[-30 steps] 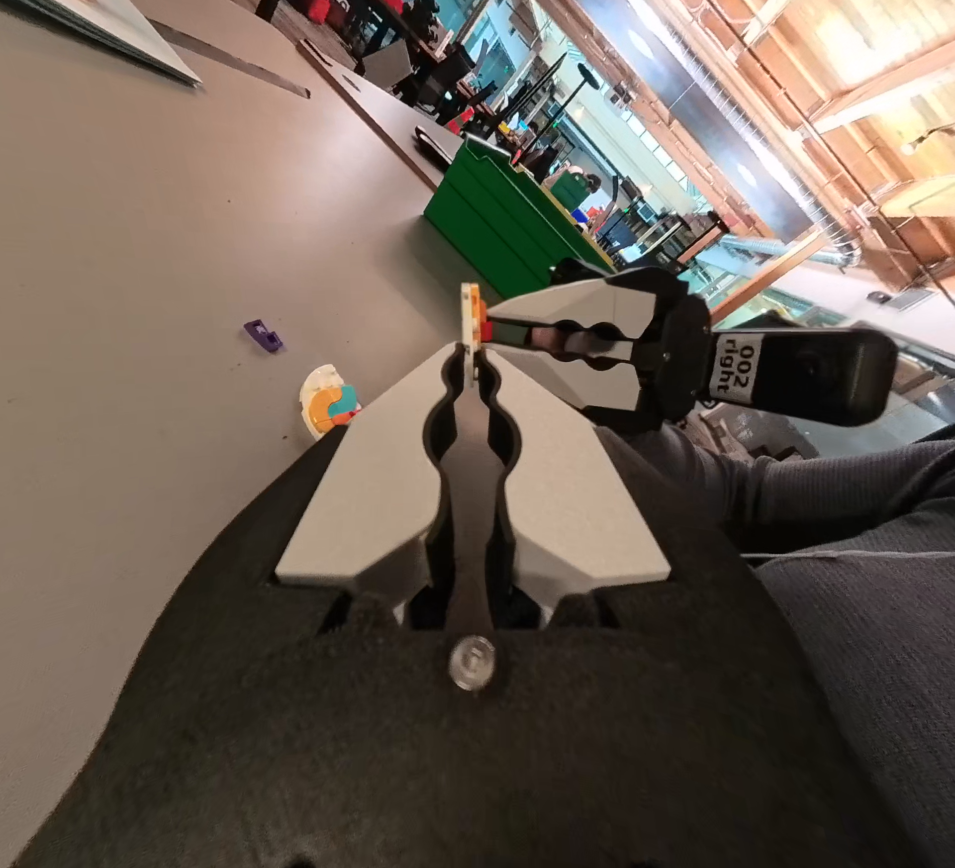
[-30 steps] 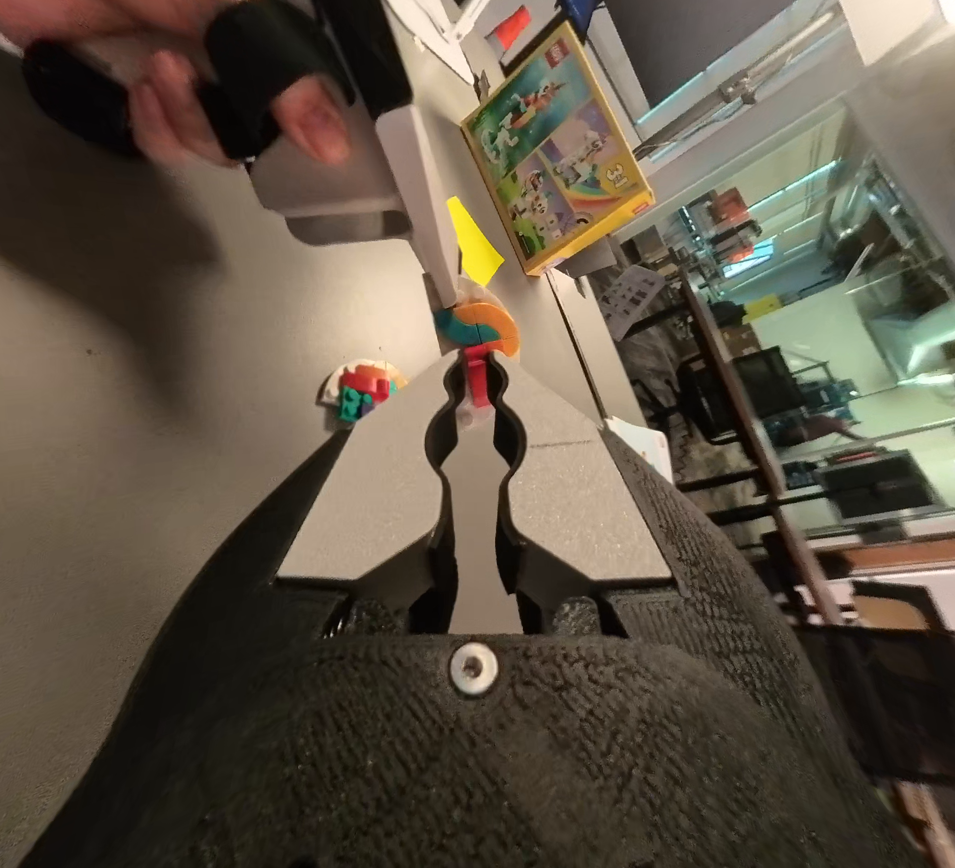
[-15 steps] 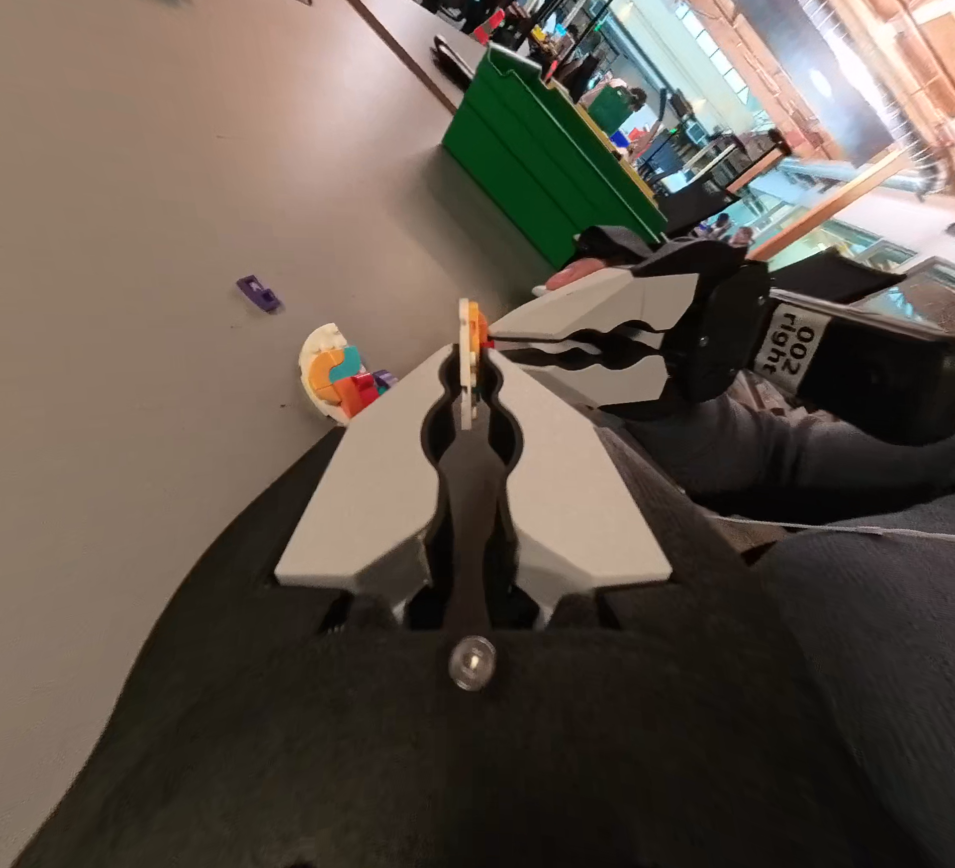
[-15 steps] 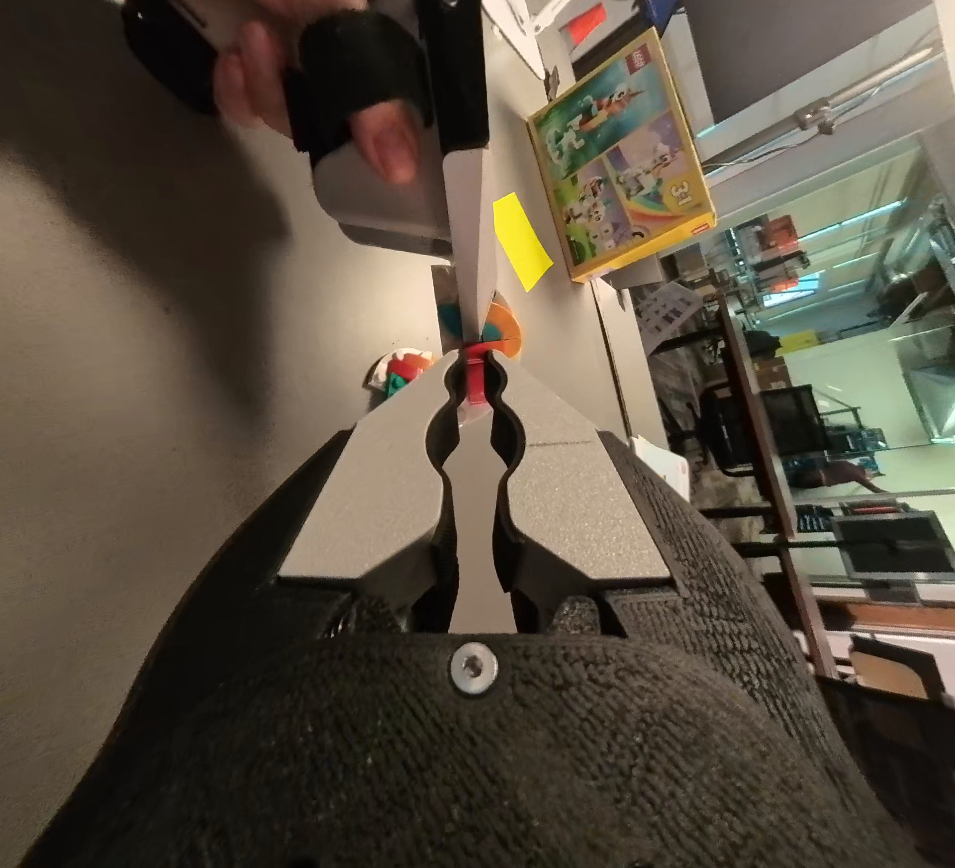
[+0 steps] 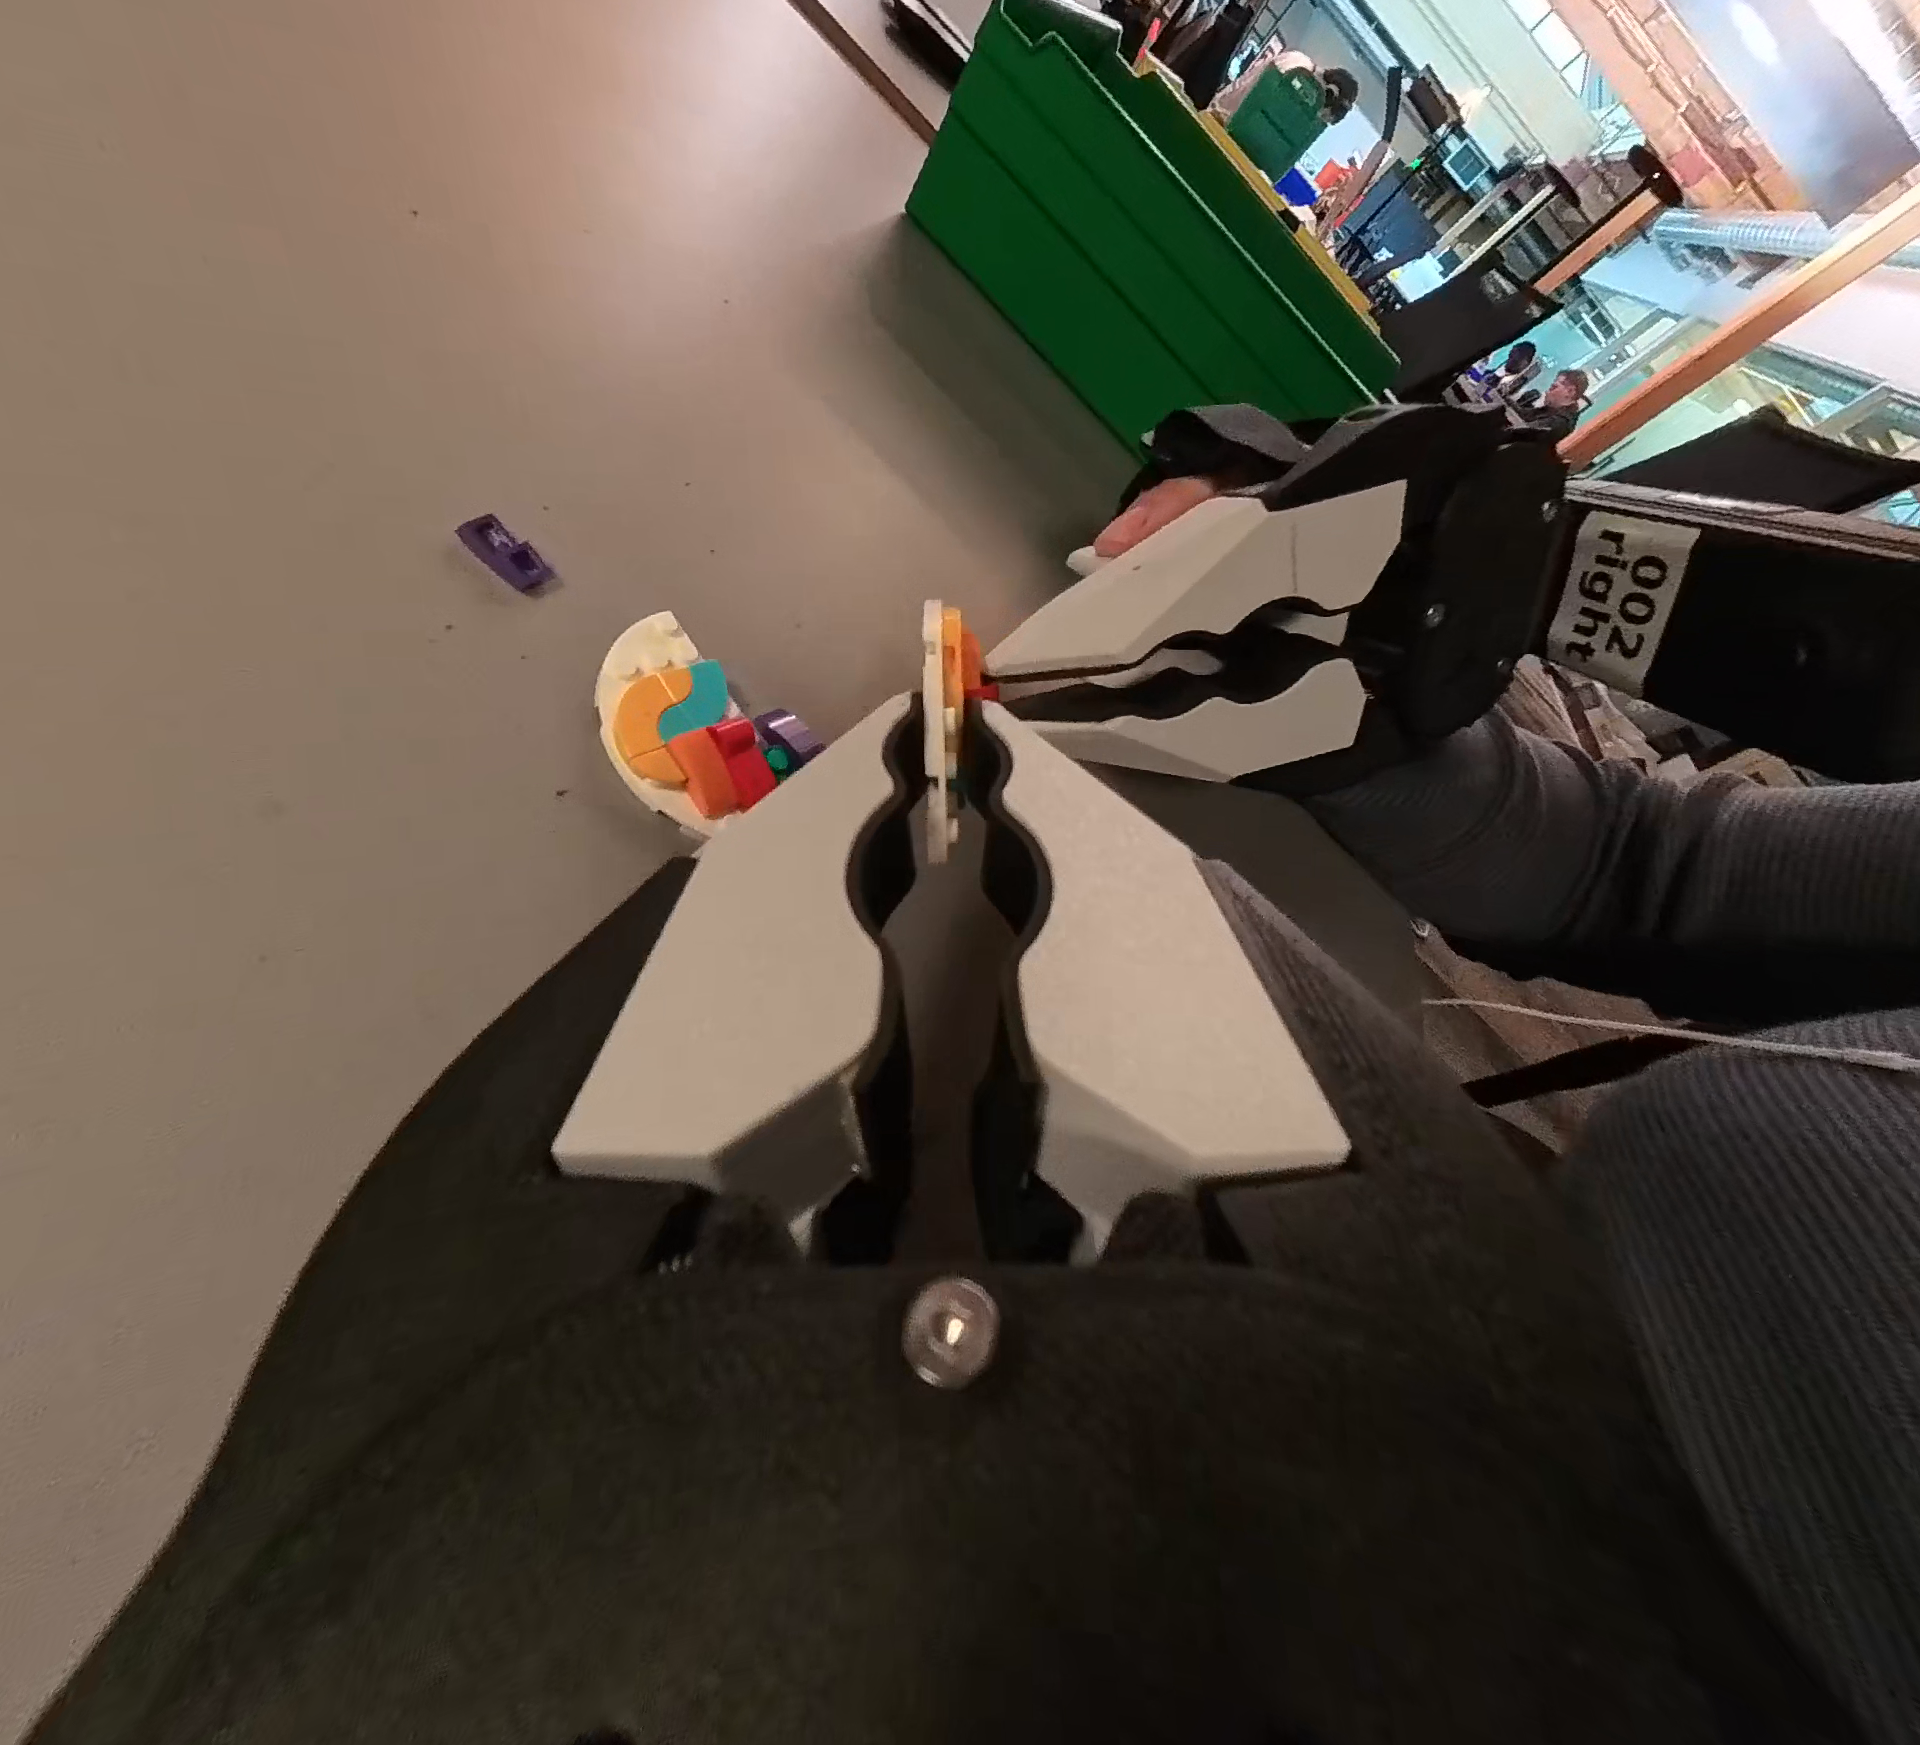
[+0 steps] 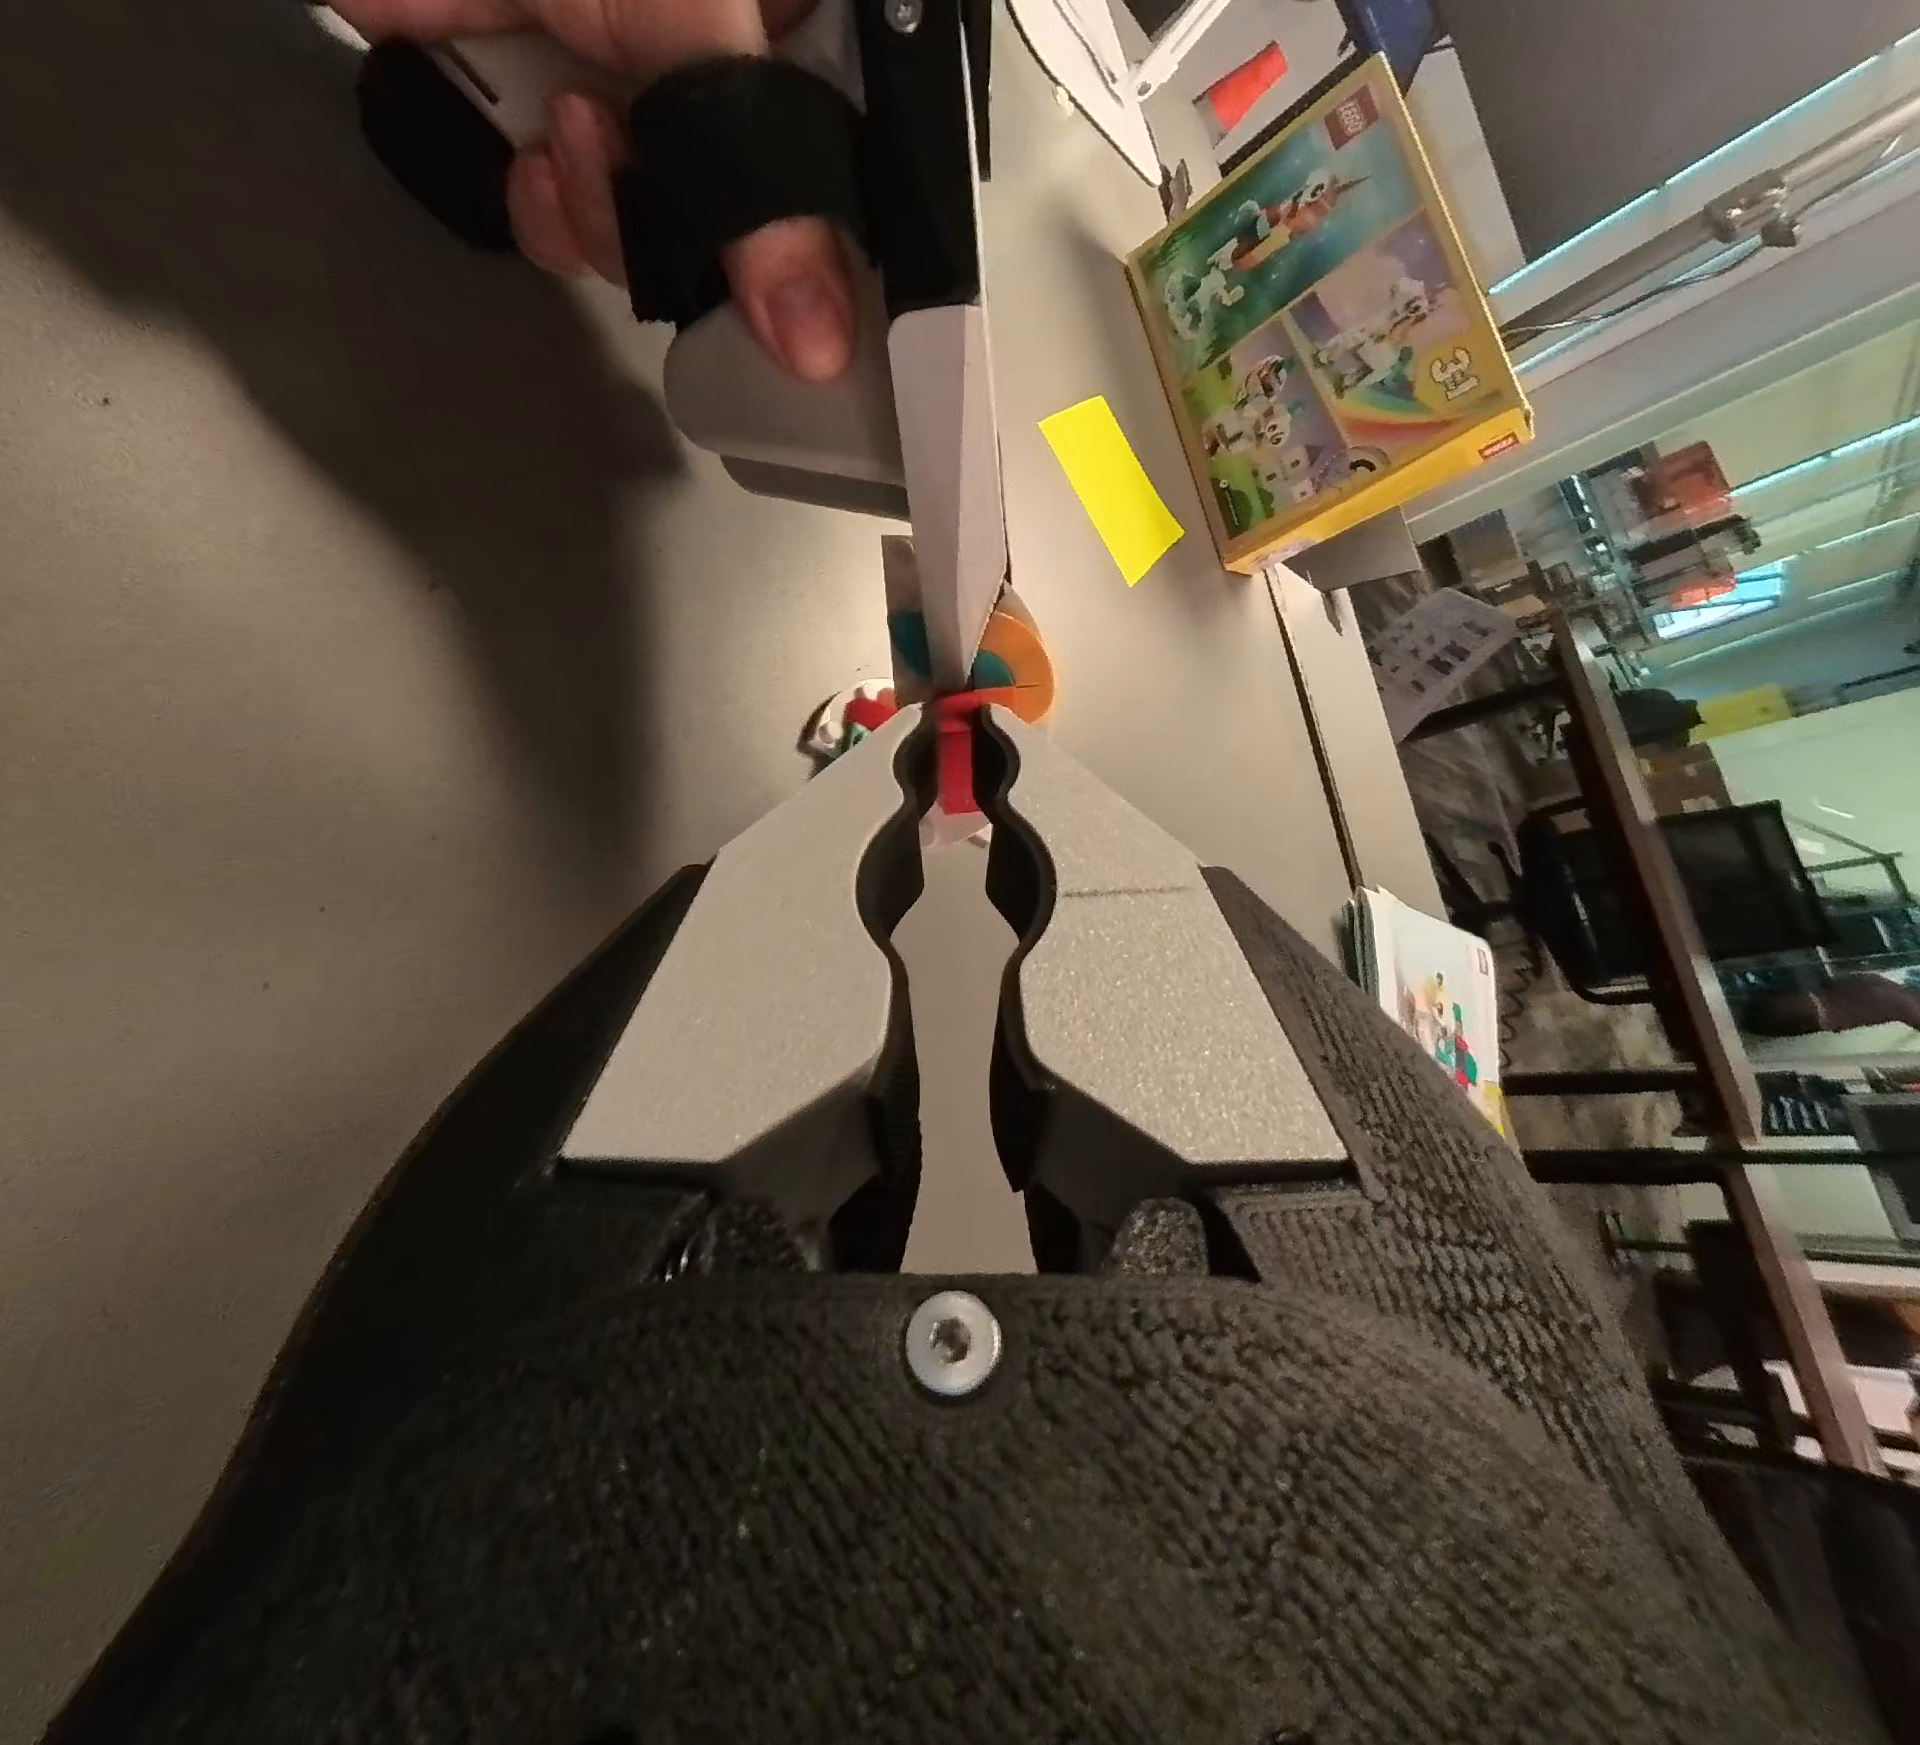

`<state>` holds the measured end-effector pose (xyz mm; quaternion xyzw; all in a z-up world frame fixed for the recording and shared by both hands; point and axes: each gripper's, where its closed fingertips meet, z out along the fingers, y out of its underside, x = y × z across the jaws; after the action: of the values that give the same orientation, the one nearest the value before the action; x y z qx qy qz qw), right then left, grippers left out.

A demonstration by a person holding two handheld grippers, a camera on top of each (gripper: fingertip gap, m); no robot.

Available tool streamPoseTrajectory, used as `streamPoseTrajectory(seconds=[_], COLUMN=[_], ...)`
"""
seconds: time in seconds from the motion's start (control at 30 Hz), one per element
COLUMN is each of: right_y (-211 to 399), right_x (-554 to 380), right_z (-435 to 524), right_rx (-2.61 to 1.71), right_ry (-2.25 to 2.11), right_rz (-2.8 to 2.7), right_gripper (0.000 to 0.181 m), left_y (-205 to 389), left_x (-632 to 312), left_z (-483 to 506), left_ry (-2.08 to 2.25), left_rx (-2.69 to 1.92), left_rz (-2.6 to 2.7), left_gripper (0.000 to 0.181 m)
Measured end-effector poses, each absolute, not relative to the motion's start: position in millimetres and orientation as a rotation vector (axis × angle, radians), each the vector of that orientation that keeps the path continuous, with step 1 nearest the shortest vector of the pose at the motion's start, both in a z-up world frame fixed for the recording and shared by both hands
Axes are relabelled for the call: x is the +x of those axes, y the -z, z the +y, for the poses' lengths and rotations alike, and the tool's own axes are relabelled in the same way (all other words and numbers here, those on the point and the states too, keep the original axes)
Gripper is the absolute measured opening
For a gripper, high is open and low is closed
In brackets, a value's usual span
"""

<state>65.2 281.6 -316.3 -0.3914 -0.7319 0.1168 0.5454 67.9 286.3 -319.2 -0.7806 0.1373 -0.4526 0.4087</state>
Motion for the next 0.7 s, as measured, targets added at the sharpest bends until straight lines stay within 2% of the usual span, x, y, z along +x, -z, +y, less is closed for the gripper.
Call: streamPoseTrajectory(seconds=[0.2, 0.3, 0.33, 0.4, 0.63, 0.67, 0.7], right_y=[315, 278, 278, 294, 356, 357, 358], right_x=[69, 67, 70, 75, 81, 80, 79], right_z=[279, 246, 252, 275, 302, 301, 301], right_rx=[-0.897, -0.811, -0.813, -0.857, -1.401, -1.461, -1.517], right_ry=[-0.241, -0.473, -0.381, -0.215, -0.365, -0.426, -0.477], right_rz=[-1.724, -1.597, -1.59, -1.621, -1.742, -1.718, -1.697], right_gripper=[0.003, 0.002, 0.003, 0.003, 0.004, 0.025, 0.039], left_y=[318, 334, 332, 329, 314, 313, 314], left_x=[72, 42, 37, 39, 49, 51, 52], left_z=[285, 307, 310, 307, 296, 294, 294], left_ry=[1.179, 0.994, 1.044, 1.129, 1.265, 1.276, 1.27], left_rx=[-1.956, -2.059, -2.041, -2.018, -1.921, -1.916, -1.924], left_rz=[0.353, 0.189, 0.16, 0.159, 0.249, 0.273, 0.284], left_gripper=[0.004, 0.004, 0.004, 0.004, 0.004, 0.004, 0.004])
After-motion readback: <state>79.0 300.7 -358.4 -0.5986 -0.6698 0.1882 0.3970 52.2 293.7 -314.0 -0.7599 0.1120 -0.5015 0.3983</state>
